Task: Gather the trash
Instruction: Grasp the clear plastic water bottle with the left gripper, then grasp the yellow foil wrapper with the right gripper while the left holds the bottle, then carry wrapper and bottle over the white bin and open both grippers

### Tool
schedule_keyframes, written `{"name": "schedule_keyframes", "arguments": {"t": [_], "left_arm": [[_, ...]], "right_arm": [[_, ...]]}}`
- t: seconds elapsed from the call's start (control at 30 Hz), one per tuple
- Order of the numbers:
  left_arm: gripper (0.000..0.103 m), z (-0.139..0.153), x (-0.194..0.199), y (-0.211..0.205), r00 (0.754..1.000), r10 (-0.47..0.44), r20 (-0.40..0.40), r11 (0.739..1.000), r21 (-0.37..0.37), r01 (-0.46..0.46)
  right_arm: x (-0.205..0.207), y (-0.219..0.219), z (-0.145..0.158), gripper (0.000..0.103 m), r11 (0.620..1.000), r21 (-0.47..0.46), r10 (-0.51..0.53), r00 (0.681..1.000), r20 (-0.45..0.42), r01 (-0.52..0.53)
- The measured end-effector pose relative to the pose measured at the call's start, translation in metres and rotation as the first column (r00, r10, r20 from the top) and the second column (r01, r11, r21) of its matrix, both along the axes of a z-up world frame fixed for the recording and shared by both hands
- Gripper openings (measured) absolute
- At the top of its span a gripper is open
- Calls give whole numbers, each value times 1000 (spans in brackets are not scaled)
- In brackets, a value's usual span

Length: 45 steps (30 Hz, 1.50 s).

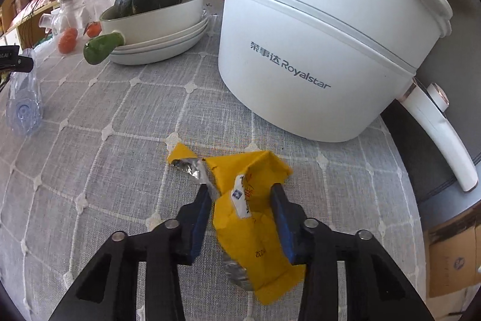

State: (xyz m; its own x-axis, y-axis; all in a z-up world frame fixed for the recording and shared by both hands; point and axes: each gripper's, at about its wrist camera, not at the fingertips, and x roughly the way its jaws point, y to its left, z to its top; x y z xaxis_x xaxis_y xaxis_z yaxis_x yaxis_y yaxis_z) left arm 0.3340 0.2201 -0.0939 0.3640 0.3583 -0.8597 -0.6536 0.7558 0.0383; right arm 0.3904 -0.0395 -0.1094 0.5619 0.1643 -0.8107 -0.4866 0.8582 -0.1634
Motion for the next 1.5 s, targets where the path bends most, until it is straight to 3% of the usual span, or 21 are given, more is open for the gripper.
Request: {"name": "schedule_keyframes", "arguments": {"t": [0.1,0.33,0.4,0.5,0.87,1.23,1.5], "left_arm": [[101,-10,0,0,1000,-14,-16,999,-39,14],[85,-15,-20,-5,995,-98,32,989,-109,101],[73,-13,-28,-9,990,-132,54,982,-126,138],[66,-10,-41,-21,977,-200,70,969,-136,208],[64,0,-120,-68,910,-399,113,901,-135,412],[62,21,-201,-107,844,-514,155,840,-108,532],[60,33,-238,-134,800,-569,192,799,-101,592]], "right_arm": [[-1,0,-1,28,1000,-8,4,1000,16,-4],[-17,-9,12,17,1000,3,3,1000,16,-3],[-23,-13,15,16,1000,5,-4,1000,7,4],[-38,-17,23,16,1000,7,-15,1000,6,15],[-104,-46,55,16,996,66,-58,998,-38,60],[-182,-78,74,16,989,101,-104,992,-76,112],[-230,-106,86,16,979,136,-138,985,-103,151]]}}
